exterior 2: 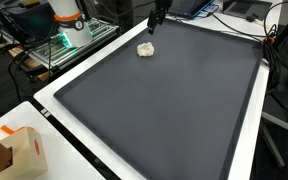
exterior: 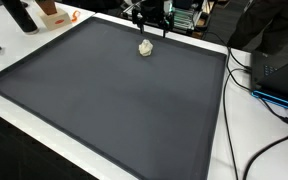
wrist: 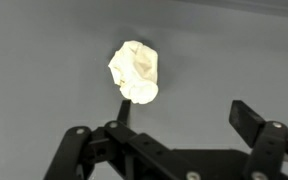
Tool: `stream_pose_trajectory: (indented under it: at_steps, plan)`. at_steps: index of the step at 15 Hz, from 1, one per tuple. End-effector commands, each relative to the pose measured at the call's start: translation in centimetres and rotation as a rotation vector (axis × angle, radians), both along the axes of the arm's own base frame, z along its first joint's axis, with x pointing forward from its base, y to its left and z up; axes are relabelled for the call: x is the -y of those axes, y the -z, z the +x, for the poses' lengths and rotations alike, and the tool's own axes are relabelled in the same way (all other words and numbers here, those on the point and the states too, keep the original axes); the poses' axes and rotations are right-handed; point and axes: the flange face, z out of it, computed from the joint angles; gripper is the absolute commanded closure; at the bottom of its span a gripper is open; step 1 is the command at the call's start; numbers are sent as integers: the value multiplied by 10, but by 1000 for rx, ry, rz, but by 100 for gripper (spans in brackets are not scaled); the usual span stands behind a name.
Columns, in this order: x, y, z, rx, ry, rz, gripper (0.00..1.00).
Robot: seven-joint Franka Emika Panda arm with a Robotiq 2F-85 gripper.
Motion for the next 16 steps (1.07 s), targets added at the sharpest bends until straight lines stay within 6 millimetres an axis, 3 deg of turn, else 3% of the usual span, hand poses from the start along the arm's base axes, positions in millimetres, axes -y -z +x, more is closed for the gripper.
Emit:
stream_pose_trajectory:
  at_steps: [1, 7, 16]
  plan:
    - [-15, -10, 5, -14, 103, -53, 0]
    - [-33, -13, 10, -12, 144, -126, 0]
    - [-74, 10, 10, -23, -152, -280, 0]
